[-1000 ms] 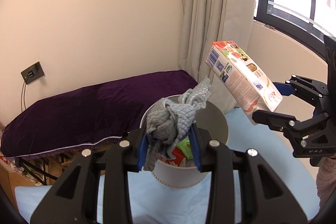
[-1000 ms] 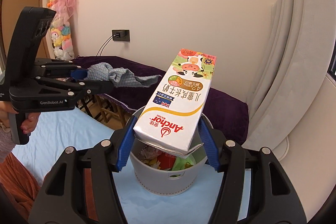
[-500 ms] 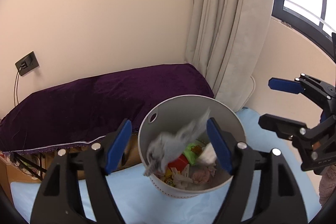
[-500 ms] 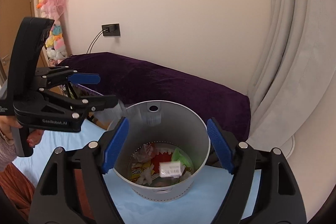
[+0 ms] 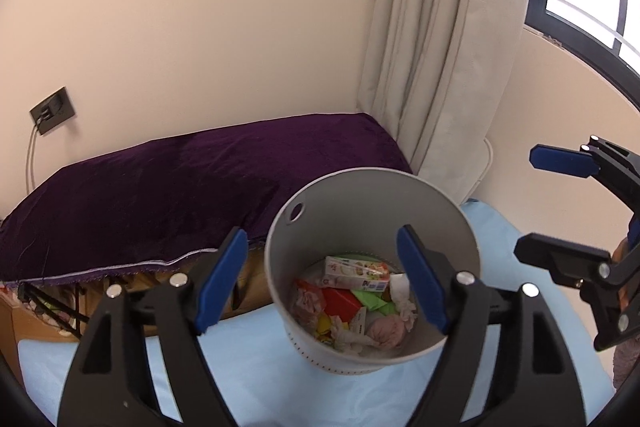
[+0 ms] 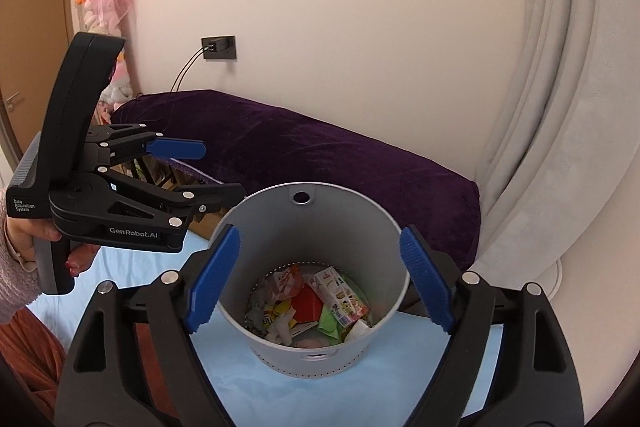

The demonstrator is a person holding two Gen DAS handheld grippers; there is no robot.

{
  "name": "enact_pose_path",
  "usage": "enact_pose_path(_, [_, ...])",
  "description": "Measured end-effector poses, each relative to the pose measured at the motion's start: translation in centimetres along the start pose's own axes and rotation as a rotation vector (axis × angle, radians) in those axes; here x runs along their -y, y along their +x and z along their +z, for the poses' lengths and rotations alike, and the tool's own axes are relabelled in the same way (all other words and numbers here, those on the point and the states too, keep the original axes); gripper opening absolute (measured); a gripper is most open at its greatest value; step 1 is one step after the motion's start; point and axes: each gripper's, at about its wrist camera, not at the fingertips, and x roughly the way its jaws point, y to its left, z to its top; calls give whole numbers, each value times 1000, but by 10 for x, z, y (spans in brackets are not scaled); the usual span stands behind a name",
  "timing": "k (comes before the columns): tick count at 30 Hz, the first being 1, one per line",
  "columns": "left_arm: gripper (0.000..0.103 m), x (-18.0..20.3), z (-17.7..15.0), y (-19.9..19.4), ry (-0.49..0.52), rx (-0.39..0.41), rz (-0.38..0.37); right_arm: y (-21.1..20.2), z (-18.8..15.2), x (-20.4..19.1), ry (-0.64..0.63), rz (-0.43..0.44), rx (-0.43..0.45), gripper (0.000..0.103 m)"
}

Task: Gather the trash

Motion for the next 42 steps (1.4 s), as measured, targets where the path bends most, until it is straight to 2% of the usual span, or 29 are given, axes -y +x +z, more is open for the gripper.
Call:
enact_pose_path(5, [79,-19,-28,-26,-35,1,98,11,-4,-33,-49,43,-12,85])
enact_pose_path(12, [82,-51,-78,-83,-100,25,252,22,-6,-94,-108,110,-20,96])
enact_pose_path(16, [83,-72,-114,-119,-164,25,344,27,-9,-135,-138,177,-24,96])
enact_pose_path(22, [86,-111,-176,-172,-274,-12,519,36,-13,-222,-226,312,-32,96])
enact_pose_path(27, [86,-153,-240,-229,-464,-65,643,35,-18,-314,-328,436,-22,96])
enact_pose_path(31, [87,-177,-287,-278,-582,-102,791,25,-20,-384,-372,551,-16,96])
enact_pose_path(35, [88,-193,-329,-328,-690,-102,899,10,-27,-450,-417,629,-13,96])
enact_pose_path(39, [89,-201,-350,-369,-743,-108,995,-1,-33,-496,-453,672,-40,96])
enact_pose_path(42, [90,-203,-362,-389,-747,-116,1038,-7,-39,-521,-472,663,-77,96])
